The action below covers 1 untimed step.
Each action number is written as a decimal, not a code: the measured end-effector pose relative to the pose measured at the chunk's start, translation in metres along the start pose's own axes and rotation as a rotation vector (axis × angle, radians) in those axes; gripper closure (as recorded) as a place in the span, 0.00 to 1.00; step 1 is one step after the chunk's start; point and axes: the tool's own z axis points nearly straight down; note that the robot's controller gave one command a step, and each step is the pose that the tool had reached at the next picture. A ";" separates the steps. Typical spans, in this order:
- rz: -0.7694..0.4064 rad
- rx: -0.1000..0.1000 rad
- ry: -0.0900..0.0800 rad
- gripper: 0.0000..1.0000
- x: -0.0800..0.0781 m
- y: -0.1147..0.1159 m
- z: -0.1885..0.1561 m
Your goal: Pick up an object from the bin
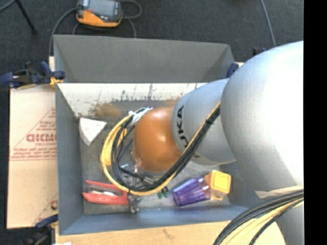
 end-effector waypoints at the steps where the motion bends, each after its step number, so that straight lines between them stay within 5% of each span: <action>1: -0.083 0.001 0.000 1.00 -0.006 0.000 -0.030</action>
Offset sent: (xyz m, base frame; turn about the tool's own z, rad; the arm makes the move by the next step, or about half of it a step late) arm 0.0623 -0.0430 -0.0043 0.2145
